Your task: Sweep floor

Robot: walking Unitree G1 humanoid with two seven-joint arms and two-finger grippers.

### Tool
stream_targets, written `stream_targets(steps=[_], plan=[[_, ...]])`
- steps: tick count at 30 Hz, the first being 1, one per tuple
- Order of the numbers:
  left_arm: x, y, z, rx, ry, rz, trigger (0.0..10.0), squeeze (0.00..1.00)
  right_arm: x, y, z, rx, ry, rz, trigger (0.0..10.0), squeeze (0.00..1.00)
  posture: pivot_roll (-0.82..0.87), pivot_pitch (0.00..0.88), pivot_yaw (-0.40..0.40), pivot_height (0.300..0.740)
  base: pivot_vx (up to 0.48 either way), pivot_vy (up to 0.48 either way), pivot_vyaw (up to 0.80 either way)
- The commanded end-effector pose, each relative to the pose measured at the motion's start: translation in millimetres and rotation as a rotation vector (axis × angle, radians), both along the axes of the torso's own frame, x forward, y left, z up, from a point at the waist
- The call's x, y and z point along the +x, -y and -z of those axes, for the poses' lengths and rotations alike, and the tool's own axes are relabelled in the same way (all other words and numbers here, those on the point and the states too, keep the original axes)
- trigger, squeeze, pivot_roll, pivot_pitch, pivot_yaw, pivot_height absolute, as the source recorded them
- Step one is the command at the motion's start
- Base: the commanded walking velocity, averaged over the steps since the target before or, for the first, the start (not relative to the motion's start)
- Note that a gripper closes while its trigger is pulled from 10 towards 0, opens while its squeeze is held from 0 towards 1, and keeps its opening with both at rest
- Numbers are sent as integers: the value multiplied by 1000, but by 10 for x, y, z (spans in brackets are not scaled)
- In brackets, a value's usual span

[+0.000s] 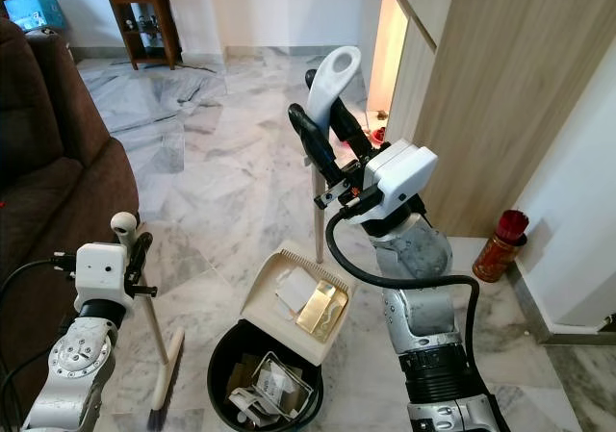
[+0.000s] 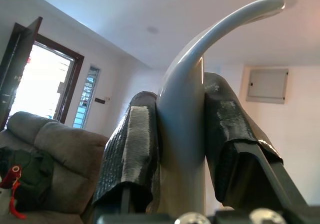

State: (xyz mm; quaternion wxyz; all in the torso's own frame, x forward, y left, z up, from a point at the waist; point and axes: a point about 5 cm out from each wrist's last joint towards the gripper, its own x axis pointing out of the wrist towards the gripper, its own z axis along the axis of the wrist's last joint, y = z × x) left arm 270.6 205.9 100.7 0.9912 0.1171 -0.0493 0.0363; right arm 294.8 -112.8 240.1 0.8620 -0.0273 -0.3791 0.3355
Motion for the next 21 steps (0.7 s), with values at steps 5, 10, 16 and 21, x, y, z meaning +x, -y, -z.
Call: stream_targets(steps=[5,10,16,21], plan=[[46,-24,-109,28,45,12,10000,0,-168,-46,-236,25,113,-63,10000,0,67,0,56,740,0,0,0],[51,-31,-111,29,46,10,10000,0,-212,-90,-221,14,96,-126,10000,0,69,0,56,740,0,0,0],[54,-46,-116,32,46,6,10000,0,-309,-122,-226,25,70,-225,10000,0,74,0,55,740,0,0,0],[58,-49,-118,33,48,6,10000,0,-350,-122,-236,34,58,-274,10000,0,72,0,56,740,0,0,0]])
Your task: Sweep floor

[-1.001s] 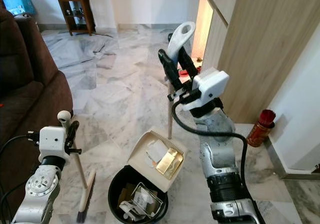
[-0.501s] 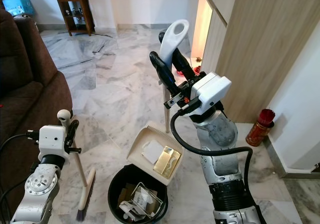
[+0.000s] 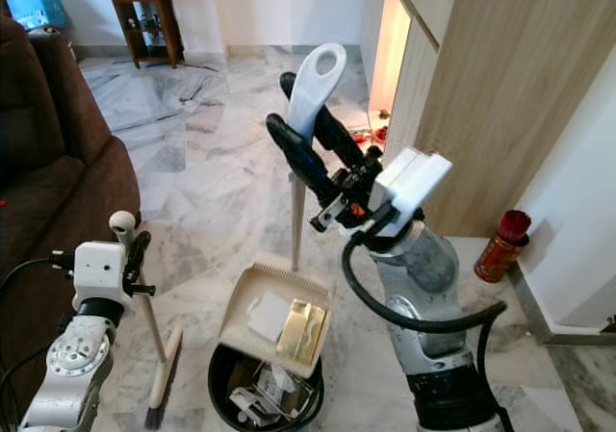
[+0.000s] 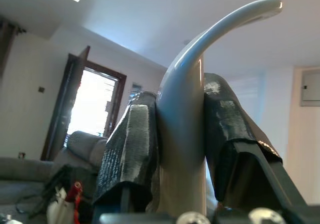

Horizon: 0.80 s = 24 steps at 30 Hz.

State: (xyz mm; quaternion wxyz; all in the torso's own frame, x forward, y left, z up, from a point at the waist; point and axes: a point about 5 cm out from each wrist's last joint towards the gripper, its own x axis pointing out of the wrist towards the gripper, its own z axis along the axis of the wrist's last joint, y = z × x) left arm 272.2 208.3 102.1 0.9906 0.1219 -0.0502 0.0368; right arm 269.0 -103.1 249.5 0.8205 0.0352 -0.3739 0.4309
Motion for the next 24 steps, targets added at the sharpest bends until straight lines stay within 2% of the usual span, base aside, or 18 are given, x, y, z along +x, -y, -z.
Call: stream_targets(steps=[1,6,10,14,16,18,24], plan=[[45,-24,-104,24,46,9,10000,0,-95,-29,-129,6,83,-36,10000,0,72,0,56,740,0,0,0],[48,-24,-106,24,47,9,10000,0,-98,-41,-104,-11,80,-37,10000,0,72,0,56,740,0,0,0],[47,-22,-104,24,46,9,10000,0,-47,-19,-107,-15,85,37,10000,0,73,0,55,740,0,0,0],[48,-19,-104,25,45,11,10000,0,-30,-8,-120,-18,84,48,10000,0,71,0,55,740,0,0,0],[49,-21,-106,24,47,8,10000,0,14,20,-139,-15,103,117,10000,0,71,0,55,740,0,0,0],[51,-19,-109,24,48,9,10000,0,28,26,-149,-13,109,132,10000,0,71,0,55,740,0,0,0],[56,-9,-104,23,47,14,10000,0,-34,-58,-92,-34,72,36,10000,0,73,0,52,740,0,0,0]])
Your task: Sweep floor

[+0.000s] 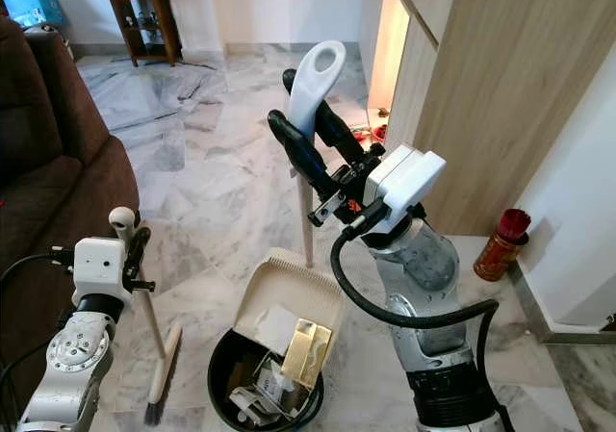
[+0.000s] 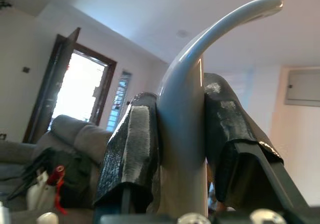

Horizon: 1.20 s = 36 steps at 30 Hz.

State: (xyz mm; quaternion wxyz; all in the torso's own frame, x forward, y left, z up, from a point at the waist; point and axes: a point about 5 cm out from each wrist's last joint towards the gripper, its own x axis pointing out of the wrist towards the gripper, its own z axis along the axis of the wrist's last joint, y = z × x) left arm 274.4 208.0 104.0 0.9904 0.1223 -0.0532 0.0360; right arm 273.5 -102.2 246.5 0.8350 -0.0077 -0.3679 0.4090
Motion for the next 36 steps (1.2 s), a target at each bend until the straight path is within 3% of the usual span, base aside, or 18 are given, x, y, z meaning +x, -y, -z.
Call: stream_targets(steps=[1,18,29,36], plan=[[35,-11,-85,23,41,12,10000,0,-77,-51,-121,26,59,-38,10000,0,72,0,52,740,0,0,0],[37,-6,-83,23,40,14,10000,0,-41,-41,-156,58,76,5,10000,0,75,0,49,740,0,0,0],[49,0,-90,43,45,22,10000,0,32,33,-223,122,91,98,10000,0,77,0,46,740,0,0,0],[49,27,-82,41,43,31,10000,0,16,5,-220,100,106,87,10000,0,75,0,46,740,0,0,0]])
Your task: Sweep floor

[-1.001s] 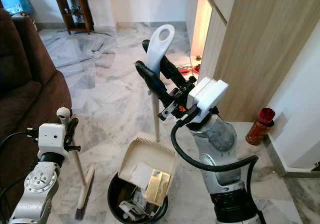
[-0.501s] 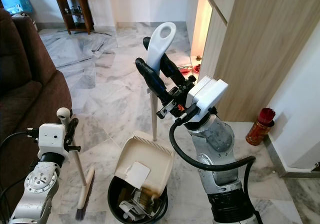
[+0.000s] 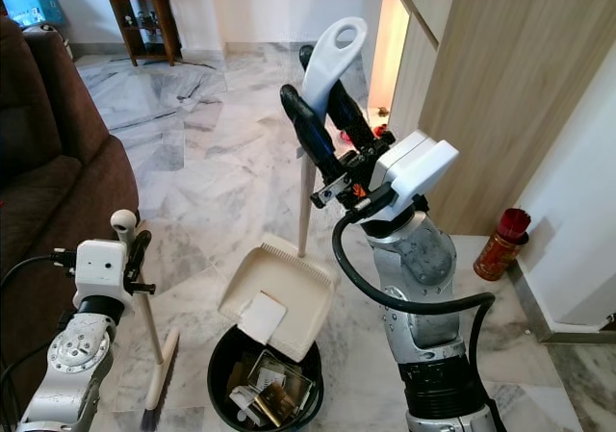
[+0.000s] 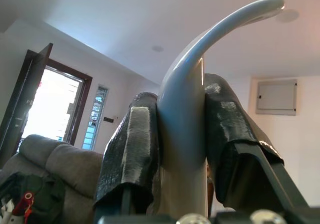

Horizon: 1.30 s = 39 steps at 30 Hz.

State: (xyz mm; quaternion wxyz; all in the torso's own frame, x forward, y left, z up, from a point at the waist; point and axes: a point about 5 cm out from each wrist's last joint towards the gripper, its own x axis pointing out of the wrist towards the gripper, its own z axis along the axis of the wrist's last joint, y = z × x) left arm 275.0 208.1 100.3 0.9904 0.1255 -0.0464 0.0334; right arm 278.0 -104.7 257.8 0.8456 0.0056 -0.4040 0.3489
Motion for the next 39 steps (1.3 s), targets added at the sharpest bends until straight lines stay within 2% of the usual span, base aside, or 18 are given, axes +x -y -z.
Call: stream_targets(steps=[1,5,18,23,28,33,35,36,39], plan=[[43,29,-119,35,58,28,10000,0,-33,-28,-101,-7,63,-16,10000,0,75,0,46,740,0,0,0],[44,27,-121,38,59,29,10000,0,-63,-65,-34,-45,23,-89,10000,0,74,0,47,740,0,0,0],[44,30,-120,38,61,31,10000,0,-17,-33,-69,-36,62,0,10000,0,75,0,47,740,0,0,0],[46,33,-119,37,61,33,10000,0,-29,-59,-41,-44,36,-40,10000,0,73,0,48,740,0,0,0],[48,38,-119,36,61,32,10000,0,-10,-43,-37,-38,32,-17,10000,0,75,0,46,740,0,0,0],[49,50,-116,34,61,35,10000,0,69,21,-20,-32,14,66,10000,0,74,0,46,740,0,0,0],[48,60,-112,30,61,37,10000,0,203,163,-25,4,-14,225,10000,0,73,0,45,740,0,0,0],[48,60,-112,30,61,37,10000,0,203,163,-25,4,-14,225,10000,0,73,0,45,740,0,0,0],[46,68,-107,28,59,39,10000,0,286,289,-37,10,-8,361,10000,0,71,0,46,740,0,0,0]])
